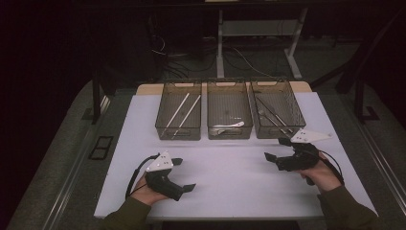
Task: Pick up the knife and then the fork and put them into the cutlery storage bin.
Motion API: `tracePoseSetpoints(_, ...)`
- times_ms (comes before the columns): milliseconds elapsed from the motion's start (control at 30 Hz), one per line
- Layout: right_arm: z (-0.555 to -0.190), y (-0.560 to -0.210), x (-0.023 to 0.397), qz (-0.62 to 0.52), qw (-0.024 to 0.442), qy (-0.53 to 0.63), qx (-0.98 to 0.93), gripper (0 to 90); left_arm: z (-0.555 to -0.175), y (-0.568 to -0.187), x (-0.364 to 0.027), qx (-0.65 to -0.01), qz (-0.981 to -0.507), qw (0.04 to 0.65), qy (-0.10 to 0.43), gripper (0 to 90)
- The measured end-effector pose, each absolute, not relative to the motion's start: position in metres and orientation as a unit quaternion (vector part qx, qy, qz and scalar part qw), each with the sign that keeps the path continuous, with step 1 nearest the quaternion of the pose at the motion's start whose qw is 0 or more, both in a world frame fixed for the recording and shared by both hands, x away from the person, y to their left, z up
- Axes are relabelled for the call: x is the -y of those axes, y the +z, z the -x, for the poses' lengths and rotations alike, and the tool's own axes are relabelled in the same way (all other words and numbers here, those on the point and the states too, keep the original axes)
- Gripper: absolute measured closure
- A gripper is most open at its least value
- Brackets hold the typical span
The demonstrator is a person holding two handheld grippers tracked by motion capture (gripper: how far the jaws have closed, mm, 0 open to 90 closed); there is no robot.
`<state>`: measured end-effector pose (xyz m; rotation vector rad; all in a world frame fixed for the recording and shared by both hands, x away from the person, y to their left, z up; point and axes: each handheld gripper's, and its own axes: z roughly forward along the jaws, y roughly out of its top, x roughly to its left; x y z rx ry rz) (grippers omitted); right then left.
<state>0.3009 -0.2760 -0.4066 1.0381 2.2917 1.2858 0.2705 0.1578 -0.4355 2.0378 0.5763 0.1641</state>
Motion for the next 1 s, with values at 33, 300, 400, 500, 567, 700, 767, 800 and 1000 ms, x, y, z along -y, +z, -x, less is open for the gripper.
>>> tracePoseSetpoints(33,-0.299,-0.409,0.276,-0.362,0.157,0.449,-0.801,17.7,-0.271,-0.435,-0.158,-0.235,-0.838,0.487,0.069,0.0)
tracePoseSetpoints(300,-0.282,-0.423,0.282,-0.373,0.154,0.451,-0.796,16.7,-0.270,-0.435,-0.158,-0.233,-0.839,0.486,0.067,0.0)
tracePoseSetpoints(400,-0.276,-0.427,0.284,-0.373,0.152,0.453,-0.795,16.6,-0.270,-0.435,-0.158,-0.231,-0.840,0.486,0.069,0.0)
tracePoseSetpoints(500,-0.272,-0.429,0.287,-0.374,0.150,0.458,-0.792,15.0,-0.270,-0.435,-0.158,-0.233,-0.839,0.487,0.069,0.0)
tracePoseSetpoints(567,-0.270,-0.431,0.289,-0.374,0.150,0.458,-0.792,15.1,-0.270,-0.435,-0.157,-0.233,-0.840,0.486,0.069,0.0)
tracePoseSetpoints(700,-0.267,-0.434,0.293,-0.379,0.152,0.457,-0.790,15.0,-0.270,-0.435,-0.158,-0.233,-0.839,0.486,0.069,0.0)
tracePoseSetpoints(767,-0.267,-0.435,0.295,-0.381,0.150,0.460,-0.788,14.9,-0.270,-0.434,-0.158,-0.234,-0.839,0.487,0.069,0.0)
tracePoseSetpoints(800,-0.267,-0.435,0.295,-0.383,0.148,0.460,-0.787,14.9,-0.270,-0.434,-0.158,-0.235,-0.838,0.488,0.068,0.0)
tracePoseSetpoints(1000,-0.263,-0.438,0.295,-0.380,0.145,0.459,-0.790,13.7,-0.270,-0.434,-0.158,-0.235,-0.838,0.488,0.068,0.0)
